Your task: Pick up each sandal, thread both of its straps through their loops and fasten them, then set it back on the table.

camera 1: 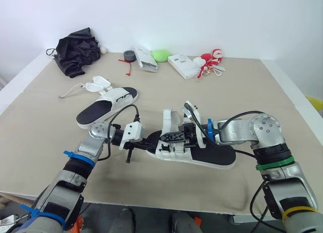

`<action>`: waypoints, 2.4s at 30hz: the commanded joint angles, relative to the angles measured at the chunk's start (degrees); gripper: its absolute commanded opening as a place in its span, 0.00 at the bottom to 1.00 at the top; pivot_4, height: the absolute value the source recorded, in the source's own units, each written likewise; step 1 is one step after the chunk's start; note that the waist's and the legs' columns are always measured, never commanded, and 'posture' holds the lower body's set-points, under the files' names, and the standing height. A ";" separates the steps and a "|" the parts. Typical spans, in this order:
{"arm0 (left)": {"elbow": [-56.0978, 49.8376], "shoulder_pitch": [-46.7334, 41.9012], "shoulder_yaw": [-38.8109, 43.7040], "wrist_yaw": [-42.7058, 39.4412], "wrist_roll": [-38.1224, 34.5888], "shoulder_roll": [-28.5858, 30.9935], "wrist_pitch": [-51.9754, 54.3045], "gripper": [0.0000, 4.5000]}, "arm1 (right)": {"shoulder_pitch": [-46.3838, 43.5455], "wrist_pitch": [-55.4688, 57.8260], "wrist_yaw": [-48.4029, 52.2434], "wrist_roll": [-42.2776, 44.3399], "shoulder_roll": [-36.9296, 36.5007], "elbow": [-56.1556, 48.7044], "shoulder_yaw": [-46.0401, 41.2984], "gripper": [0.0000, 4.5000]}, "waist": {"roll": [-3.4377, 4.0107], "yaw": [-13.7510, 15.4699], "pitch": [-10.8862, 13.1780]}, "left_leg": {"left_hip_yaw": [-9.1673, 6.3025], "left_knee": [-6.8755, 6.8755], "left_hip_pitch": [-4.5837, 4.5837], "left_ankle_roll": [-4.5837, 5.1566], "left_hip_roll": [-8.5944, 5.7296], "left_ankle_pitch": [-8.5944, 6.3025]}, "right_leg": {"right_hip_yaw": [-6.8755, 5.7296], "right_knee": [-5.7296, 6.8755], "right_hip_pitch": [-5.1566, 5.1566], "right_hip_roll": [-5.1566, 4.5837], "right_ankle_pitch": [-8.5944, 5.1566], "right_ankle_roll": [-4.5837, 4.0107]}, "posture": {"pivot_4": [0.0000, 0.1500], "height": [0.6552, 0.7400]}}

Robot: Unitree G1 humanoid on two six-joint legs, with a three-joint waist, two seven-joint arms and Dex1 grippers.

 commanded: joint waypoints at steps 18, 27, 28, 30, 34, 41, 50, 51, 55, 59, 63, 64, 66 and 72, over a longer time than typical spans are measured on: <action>2.28 2.97 -3.31 -0.37 4.19 1.10 2.55 0.00 | 4.09 -3.71 -11.02 6.78 1.74 0.97 5.42 0.02 | 0.16 -0.22 -0.18 | 0.00 -0.08 0.09 0.14 0.03 -0.09 | 0.00 0.00 0.04 0.04 -0.08 -0.07 | 1.00 0.98; 1.95 3.13 -3.23 -0.47 4.21 1.19 2.68 0.00 | 2.81 -0.29 -10.32 -0.42 3.35 4.89 5.39 0.02 | 0.17 -0.46 -0.24 | 0.02 -0.10 0.12 0.16 0.04 -0.09 | 0.00 0.00 0.05 0.05 -0.16 -0.20 | 1.00 0.98; 1.93 3.14 -3.21 -0.47 4.22 1.20 2.70 0.00 | 2.80 0.25 -9.80 -1.05 3.29 4.77 5.28 0.02 | 0.19 -0.46 -0.25 | 0.01 -0.11 0.13 0.16 0.04 -0.10 | 0.00 0.00 0.05 0.05 -0.16 -0.20 | 1.00 0.98; 1.74 3.27 -3.18 -0.50 4.21 1.30 2.83 0.00 | 3.02 1.93 -7.12 -0.61 2.87 3.33 4.74 0.02 | 0.19 -0.46 -0.26 | -0.01 -0.13 0.14 0.17 0.05 -0.10 | -0.03 0.00 0.05 0.06 -0.16 -0.20 | 1.00 0.98; 1.70 3.33 -3.18 -0.48 4.30 1.36 2.95 0.00 | 2.97 2.80 -3.32 1.79 2.69 2.02 3.62 0.02 | 0.19 -0.45 -0.26 | -0.01 -0.15 0.11 0.21 0.02 -0.13 | -0.03 -0.01 0.05 0.03 -0.20 -0.13 | 1.00 0.98; 1.81 3.01 -3.13 -0.65 4.43 1.20 3.00 0.00 | 3.16 2.21 0.94 5.08 2.44 1.81 2.66 0.02 | 0.19 -0.41 -0.25 | -0.01 -0.15 0.08 0.52 -0.01 -0.32 | -0.06 -0.02 0.06 0.02 -0.29 -0.04 | 1.00 0.98; 1.96 2.90 -3.19 -0.77 4.51 1.11 3.08 0.00 | 2.23 -0.19 1.63 7.44 2.04 3.37 1.23 0.02 | 0.19 -0.41 -0.24 | -0.01 -0.15 0.07 0.55 -0.02 -0.34 | -0.06 -0.03 0.05 0.02 -0.32 -0.03 | 1.00 0.98; 2.01 2.88 -3.20 -0.76 4.52 1.07 3.05 0.00 | 1.89 -0.50 1.53 7.83 1.98 3.53 1.00 0.02 | 0.19 -0.41 -0.24 | -0.01 -0.15 0.07 0.55 -0.02 -0.34 | -0.06 -0.03 0.05 0.02 -0.32 -0.03 | 1.00 0.98; 2.09 2.85 -3.30 -0.67 4.58 0.90 2.98 0.00 | 0.72 -1.25 1.49 8.48 1.95 4.45 -0.01 0.02 | 0.19 -0.42 -0.22 | 0.00 -0.15 0.07 0.55 -0.02 -0.34 | -0.05 -0.03 0.04 0.03 -0.31 -0.05 | 1.00 0.98; 1.91 3.02 -3.31 -0.62 4.54 0.94 2.99 0.00 | 0.45 -1.20 1.37 8.48 1.80 5.02 -0.35 0.02 | 0.20 -0.42 -0.21 | 0.00 -0.14 0.07 0.55 -0.01 -0.34 | -0.04 -0.03 0.04 0.03 -0.30 -0.06 | 1.00 0.98; 1.57 3.29 -3.25 -0.58 4.46 1.09 3.09 0.00 | 0.54 -1.29 0.87 8.48 2.00 5.55 -0.65 0.02 | 0.21 -0.42 -0.21 | 0.00 -0.14 0.07 0.55 -0.01 -0.34 | -0.04 -0.03 0.04 0.03 -0.30 -0.07 | 1.00 0.98; 1.50 3.37 -3.26 -0.58 4.46 1.11 3.08 0.00 | 0.36 -1.38 0.88 8.48 2.08 5.73 -0.83 0.02 | 0.21 -0.42 -0.21 | 0.00 -0.14 0.07 0.55 -0.01 -0.34 | -0.04 -0.03 0.04 0.03 -0.30 -0.07 | 1.00 0.98; 1.33 3.54 -3.28 -0.56 4.44 1.14 3.12 0.00 | -0.18 -1.61 0.91 8.48 2.42 6.22 -1.30 0.02 | 0.21 -0.42 -0.21 | 0.00 -0.14 0.07 0.55 -0.01 -0.34 | -0.04 -0.03 0.04 0.03 -0.30 -0.07 | 1.00 0.98; 1.21 3.54 -3.29 -0.28 4.42 1.05 3.15 0.00 | 0.67 -1.28 0.61 8.48 2.72 6.11 -1.16 0.02 | 0.21 -0.43 -0.21 | 0.01 -0.13 0.08 0.56 0.00 -0.34 | -0.04 -0.03 0.04 0.03 -0.28 -0.09 | 1.00 0.98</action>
